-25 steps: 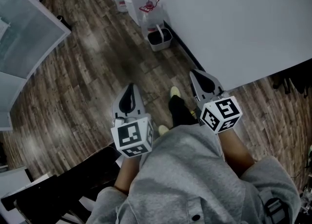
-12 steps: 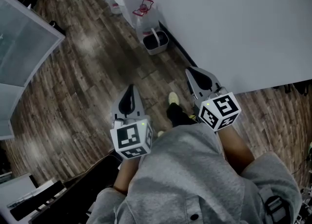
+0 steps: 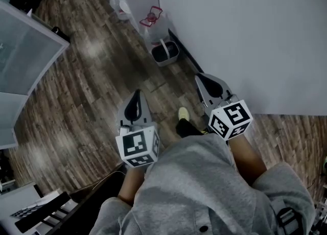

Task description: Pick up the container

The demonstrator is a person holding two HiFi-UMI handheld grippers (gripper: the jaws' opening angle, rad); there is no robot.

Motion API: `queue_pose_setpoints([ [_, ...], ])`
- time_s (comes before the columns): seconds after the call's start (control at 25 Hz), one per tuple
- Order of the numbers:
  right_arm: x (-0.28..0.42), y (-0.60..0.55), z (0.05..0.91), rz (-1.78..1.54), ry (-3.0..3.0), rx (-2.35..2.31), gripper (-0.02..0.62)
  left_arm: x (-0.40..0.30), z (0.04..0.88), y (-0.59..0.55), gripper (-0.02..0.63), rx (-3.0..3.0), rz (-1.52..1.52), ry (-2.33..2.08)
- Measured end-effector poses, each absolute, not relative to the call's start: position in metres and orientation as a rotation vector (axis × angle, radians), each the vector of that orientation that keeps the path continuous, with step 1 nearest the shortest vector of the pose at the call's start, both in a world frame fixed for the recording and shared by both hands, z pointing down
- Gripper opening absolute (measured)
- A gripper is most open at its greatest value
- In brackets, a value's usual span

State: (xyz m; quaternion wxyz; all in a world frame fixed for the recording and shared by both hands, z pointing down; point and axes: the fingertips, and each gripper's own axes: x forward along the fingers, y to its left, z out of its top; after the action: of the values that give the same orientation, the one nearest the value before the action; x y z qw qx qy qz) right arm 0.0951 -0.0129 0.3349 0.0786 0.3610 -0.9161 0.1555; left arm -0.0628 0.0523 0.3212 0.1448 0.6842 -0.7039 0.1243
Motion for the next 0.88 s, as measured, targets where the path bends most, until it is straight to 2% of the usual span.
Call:
queue_pose_setpoints([
  [0.88, 0.109, -0.119, 0.336, 0.491, -2.829, 0.978, 0.023, -0.042, 0.313, -0.04, 0.013, 1.915, 0.429, -2.114],
])
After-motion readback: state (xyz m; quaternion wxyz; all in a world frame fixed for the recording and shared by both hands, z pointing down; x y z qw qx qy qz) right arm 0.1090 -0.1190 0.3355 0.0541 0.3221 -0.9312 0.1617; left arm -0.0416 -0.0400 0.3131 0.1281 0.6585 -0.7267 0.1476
